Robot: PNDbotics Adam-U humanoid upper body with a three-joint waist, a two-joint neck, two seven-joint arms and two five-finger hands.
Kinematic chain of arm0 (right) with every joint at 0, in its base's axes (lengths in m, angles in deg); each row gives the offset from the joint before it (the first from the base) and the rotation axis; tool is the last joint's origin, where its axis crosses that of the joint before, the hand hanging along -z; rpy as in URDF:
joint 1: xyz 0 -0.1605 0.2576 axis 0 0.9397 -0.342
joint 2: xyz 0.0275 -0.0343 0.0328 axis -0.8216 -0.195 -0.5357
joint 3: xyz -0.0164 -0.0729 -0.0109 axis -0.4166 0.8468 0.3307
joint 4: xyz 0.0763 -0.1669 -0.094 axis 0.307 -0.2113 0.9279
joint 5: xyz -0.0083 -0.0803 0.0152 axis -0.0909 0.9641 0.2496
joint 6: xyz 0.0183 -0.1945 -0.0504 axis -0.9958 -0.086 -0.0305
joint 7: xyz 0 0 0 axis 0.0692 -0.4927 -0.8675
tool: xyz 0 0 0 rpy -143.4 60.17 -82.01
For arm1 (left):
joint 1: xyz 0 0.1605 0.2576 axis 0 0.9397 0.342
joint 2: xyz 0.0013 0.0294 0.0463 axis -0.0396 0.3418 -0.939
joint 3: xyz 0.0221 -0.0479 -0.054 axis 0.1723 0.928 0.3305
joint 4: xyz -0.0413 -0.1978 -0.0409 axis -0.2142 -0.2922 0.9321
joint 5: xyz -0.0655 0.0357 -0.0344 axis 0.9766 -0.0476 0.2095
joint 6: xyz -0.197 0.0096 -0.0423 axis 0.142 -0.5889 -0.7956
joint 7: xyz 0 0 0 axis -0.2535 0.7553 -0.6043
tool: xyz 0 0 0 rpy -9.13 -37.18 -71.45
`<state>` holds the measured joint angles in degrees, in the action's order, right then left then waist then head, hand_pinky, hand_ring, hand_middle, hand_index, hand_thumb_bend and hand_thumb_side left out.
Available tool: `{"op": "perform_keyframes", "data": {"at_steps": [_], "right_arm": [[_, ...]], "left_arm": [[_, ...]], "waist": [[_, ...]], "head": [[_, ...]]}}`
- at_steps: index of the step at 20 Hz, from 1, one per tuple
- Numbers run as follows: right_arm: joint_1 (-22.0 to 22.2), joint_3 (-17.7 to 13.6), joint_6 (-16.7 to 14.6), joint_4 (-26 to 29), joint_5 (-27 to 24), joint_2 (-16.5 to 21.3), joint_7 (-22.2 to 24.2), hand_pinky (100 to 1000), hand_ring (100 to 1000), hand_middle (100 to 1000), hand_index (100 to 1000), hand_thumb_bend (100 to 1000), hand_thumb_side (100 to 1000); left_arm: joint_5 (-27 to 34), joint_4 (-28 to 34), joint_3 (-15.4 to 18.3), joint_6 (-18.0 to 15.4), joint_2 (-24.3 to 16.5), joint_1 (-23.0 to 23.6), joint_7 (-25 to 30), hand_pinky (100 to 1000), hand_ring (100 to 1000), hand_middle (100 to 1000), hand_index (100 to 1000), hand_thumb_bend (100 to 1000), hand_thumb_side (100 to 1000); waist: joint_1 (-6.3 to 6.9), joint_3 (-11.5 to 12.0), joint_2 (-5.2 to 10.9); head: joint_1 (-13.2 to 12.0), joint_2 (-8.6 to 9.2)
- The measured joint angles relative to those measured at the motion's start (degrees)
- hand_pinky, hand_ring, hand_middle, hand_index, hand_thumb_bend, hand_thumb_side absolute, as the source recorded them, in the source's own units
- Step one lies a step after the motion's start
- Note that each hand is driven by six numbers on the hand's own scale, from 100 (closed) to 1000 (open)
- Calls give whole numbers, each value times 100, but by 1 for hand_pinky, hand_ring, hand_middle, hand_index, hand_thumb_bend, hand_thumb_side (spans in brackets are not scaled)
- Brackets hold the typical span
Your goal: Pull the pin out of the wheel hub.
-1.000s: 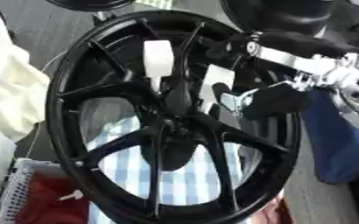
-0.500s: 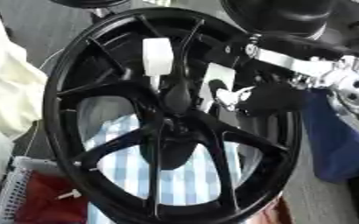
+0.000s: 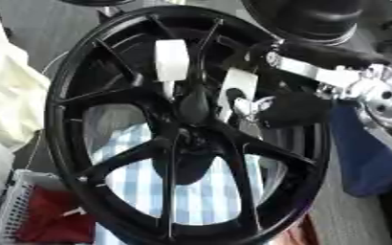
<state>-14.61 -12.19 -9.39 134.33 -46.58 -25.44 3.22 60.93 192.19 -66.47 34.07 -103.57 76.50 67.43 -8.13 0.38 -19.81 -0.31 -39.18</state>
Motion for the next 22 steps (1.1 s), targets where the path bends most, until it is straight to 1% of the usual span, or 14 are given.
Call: {"op": "perform_keyframes", "data": {"at_steps": [10,11,12,13,14,15,18,19,22], "right_arm": [[57,-3,0,0,56,0,0,901,899,847,929,100,752],[59,-3,0,0,56,0,0,902,897,831,933,100,777],[60,-3,-1,0,56,0,1,902,897,829,932,100,781],[61,-4,-5,0,53,0,5,904,898,802,912,100,797],[60,-9,-13,0,44,-1,13,904,898,798,909,100,800],[57,-21,-28,0,29,-3,28,903,898,762,881,100,806],[52,-73,-90,0,13,-4,90,904,899,751,896,100,799],[54,-80,-113,0,14,-4,113,906,906,764,899,100,809],[62,-97,-223,0,63,-4,223,909,913,778,927,100,784]], "left_arm": [[-3,0,0,0,0,-11,0,609,811,595,723,107,850],[-4,0,0,0,0,-12,0,609,812,595,723,106,850],[-4,0,0,0,0,-12,0,609,812,595,723,105,850],[-4,0,0,0,0,-12,0,610,812,596,723,105,849],[-5,0,0,1,0,-12,1,610,812,596,723,105,849],[-5,0,0,1,1,-12,2,610,812,596,723,103,848],[-7,0,0,5,2,-12,6,611,812,596,724,103,846],[-7,0,0,6,2,-12,8,611,812,596,724,103,847],[-9,0,0,9,2,-12,11,611,812,596,724,105,848]], "waist": [[0,-26,-21],[0,-26,-21],[0,-26,-22],[0,-27,-22],[1,-29,-22],[2,-30,-22],[4,-33,-22],[6,-35,-22],[7,-40,-22]], "head": [[11,0],[11,0],[11,0],[11,0],[11,0],[11,0],[11,3],[12,4],[13,6]]}}
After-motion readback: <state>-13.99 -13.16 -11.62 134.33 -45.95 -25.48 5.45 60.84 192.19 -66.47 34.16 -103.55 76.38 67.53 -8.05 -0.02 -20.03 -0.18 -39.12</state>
